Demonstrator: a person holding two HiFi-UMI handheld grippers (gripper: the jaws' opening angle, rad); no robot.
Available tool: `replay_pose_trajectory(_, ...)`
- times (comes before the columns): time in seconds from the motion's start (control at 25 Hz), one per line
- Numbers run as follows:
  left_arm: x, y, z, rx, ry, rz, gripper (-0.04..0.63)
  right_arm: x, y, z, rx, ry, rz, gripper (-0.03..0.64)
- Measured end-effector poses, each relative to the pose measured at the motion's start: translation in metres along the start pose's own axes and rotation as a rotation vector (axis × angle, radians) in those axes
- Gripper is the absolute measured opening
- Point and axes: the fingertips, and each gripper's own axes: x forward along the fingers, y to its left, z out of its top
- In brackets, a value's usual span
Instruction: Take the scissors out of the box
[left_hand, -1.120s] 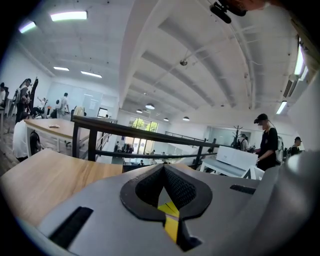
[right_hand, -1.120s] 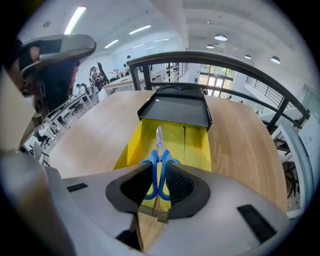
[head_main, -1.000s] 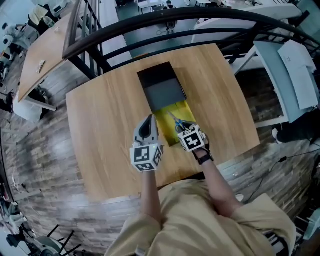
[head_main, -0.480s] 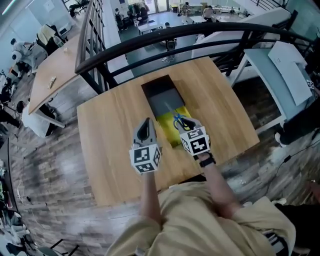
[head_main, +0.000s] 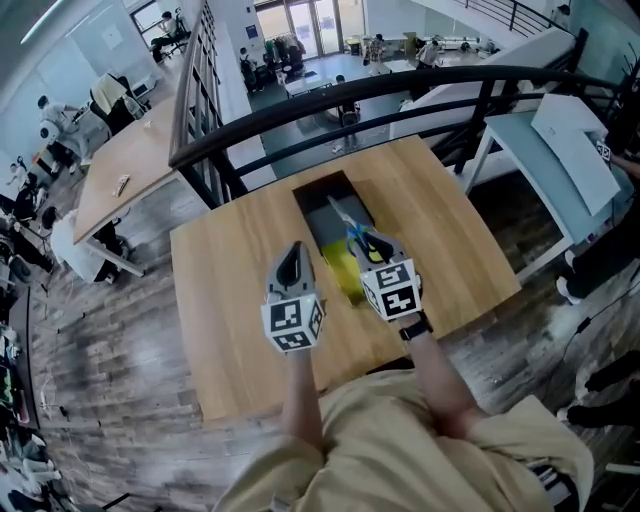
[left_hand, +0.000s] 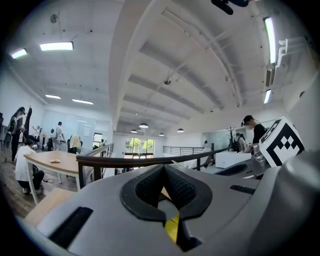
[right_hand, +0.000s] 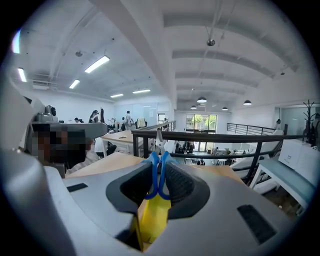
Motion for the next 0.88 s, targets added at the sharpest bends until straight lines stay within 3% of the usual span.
replay_pose_trajectory(0.32,-0.012,-0.006,0.012,0.021,-0.036,0.008,0.002,-0.027,-0.005,0.037,0.014,-0.139,-0.031,0.084)
replay_pose_trajectory(0.64,-0.024,-0.007,0.03,0.031,-0.077,0.026,0.002,-0.051,-0.009,0.069,-0.037,-0.259,-0.106,0.084)
replay_pose_trajectory(0.88,-0.035,0.0,0.05,0.046,-0.117,0.045,0.002,-0.055,-0.001,0.081,-0.048,-0.285,-0.096,0.084)
